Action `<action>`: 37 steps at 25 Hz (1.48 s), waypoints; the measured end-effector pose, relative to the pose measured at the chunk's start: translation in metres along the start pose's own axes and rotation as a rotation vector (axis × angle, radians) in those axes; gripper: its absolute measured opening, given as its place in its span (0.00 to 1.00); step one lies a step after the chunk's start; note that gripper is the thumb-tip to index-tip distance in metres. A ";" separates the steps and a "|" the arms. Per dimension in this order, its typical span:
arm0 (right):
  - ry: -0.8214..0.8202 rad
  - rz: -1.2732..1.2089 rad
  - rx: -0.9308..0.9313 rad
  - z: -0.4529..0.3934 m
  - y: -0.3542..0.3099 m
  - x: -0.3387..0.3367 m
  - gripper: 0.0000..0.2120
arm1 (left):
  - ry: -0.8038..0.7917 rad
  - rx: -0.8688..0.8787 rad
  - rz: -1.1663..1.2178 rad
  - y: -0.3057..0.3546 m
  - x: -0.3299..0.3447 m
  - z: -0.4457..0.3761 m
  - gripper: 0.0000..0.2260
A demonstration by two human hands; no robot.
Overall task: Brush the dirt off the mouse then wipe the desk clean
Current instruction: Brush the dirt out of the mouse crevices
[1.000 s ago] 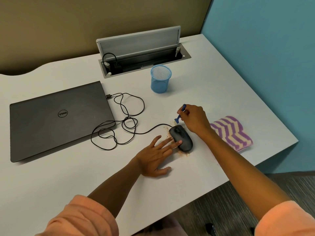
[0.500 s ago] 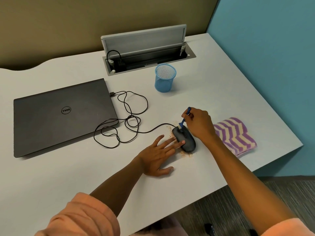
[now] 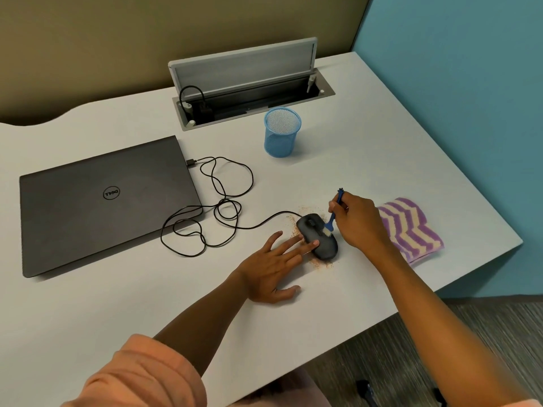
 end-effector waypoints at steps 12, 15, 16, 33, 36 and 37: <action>-0.015 -0.074 0.050 0.002 0.000 0.002 0.12 | -0.026 0.003 -0.036 -0.002 0.006 0.000 0.36; 0.017 -0.252 0.077 0.001 -0.010 0.000 0.10 | -0.022 0.002 -0.026 -0.002 0.006 0.000 0.36; 0.016 -0.254 0.079 0.001 -0.011 0.000 0.10 | -0.021 0.002 -0.023 -0.002 0.006 0.000 0.36; 0.057 -0.088 0.036 0.000 -0.014 0.003 0.13 | 0.011 0.005 0.016 -0.002 0.006 0.001 0.36; -0.011 -0.068 0.017 0.005 -0.012 0.011 0.14 | 0.008 0.001 0.019 -0.002 0.008 0.002 0.37; -0.007 -0.110 -0.007 0.007 -0.014 0.008 0.13 | 0.013 -0.001 0.022 -0.002 0.008 0.002 0.37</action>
Point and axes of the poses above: each hand's wrist, its own z-axis away from the middle knuckle, its own x-axis out of the palm, y = z × x, the point moved 7 cm from there along -z, towards the middle knuckle, and after that the axes turned 15 degrees about y, right-handed, at the moved point
